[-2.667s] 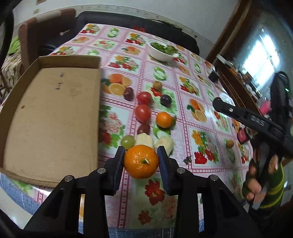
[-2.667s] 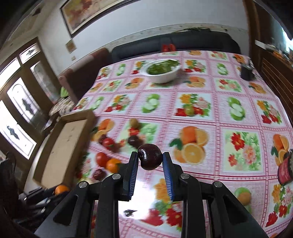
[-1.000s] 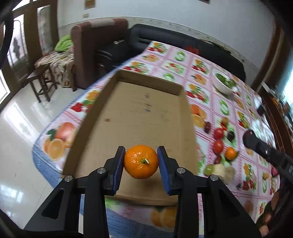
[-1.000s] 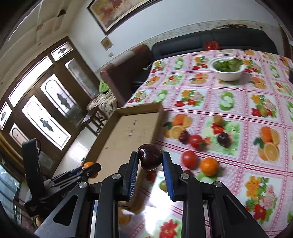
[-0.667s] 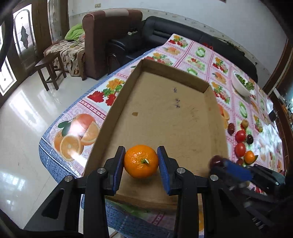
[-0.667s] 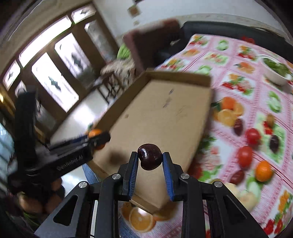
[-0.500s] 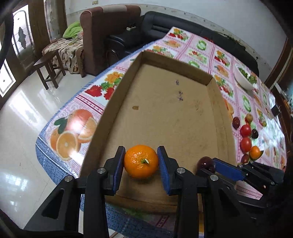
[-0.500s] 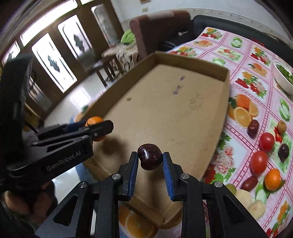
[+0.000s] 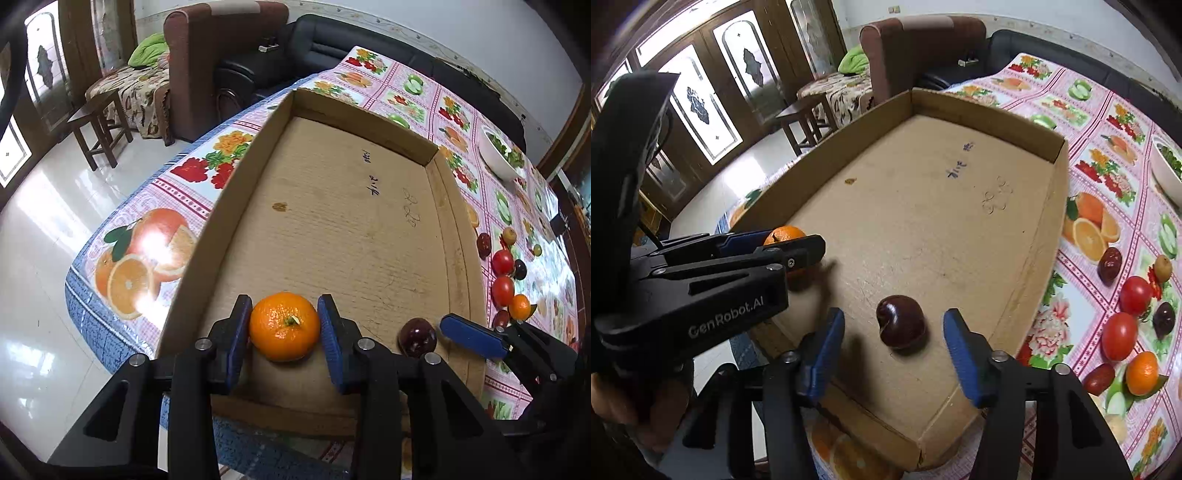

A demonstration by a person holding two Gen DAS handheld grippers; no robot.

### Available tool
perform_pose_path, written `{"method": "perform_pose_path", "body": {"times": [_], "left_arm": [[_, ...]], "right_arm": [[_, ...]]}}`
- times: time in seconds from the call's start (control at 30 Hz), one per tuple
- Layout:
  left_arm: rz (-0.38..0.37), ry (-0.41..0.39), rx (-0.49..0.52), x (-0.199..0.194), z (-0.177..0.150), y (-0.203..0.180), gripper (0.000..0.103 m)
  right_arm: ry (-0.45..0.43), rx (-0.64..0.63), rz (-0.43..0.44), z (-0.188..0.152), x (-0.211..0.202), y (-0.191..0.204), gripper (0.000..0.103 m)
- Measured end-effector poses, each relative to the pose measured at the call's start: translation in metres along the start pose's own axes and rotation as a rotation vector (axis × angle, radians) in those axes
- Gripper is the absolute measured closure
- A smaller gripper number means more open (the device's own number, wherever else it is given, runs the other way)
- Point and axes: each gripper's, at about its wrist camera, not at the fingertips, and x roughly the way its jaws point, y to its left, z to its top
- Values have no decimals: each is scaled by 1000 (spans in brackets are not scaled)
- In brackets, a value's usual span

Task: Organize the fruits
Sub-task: 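Carry the mandarin into the box and open the left tool while the right tool releases the plum there, then lift both open tools out of the box back toward the fruits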

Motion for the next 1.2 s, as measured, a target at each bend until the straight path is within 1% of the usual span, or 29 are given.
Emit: {"method": "perform_pose_path", "body": {"times": [0.27, 0.33, 0.37, 0.57, 0.7, 0.87, 1.07, 1.2], "left_arm": [[11, -17, -17, -14, -2, -3, 68], [15, -30, -18, -19, -2, -7, 64], [16, -37, -16, -21, -2, -8, 60], [7, -70, 9, -37, -4, -26, 60], [-5, -64, 35, -40, -7, -41, 60], [-29, -58, 71, -43, -13, -62, 60], [-91, -28, 146, -44, -25, -103, 60], [-129, -2, 196, -42, -35, -128, 60]], "right_arm": [[-46, 41, 33, -11, -23, -6, 44], [-66, 54, 35, -14, -33, -10, 44], [-73, 61, 36, -15, -38, -12, 44], [-138, 144, 25, -33, -73, -40, 44], [-165, 211, -4, -49, -92, -66, 43], [-191, 306, -46, -77, -113, -102, 43], [-211, 412, -107, -112, -134, -143, 42], [-222, 465, -134, -129, -144, -164, 42]]}}
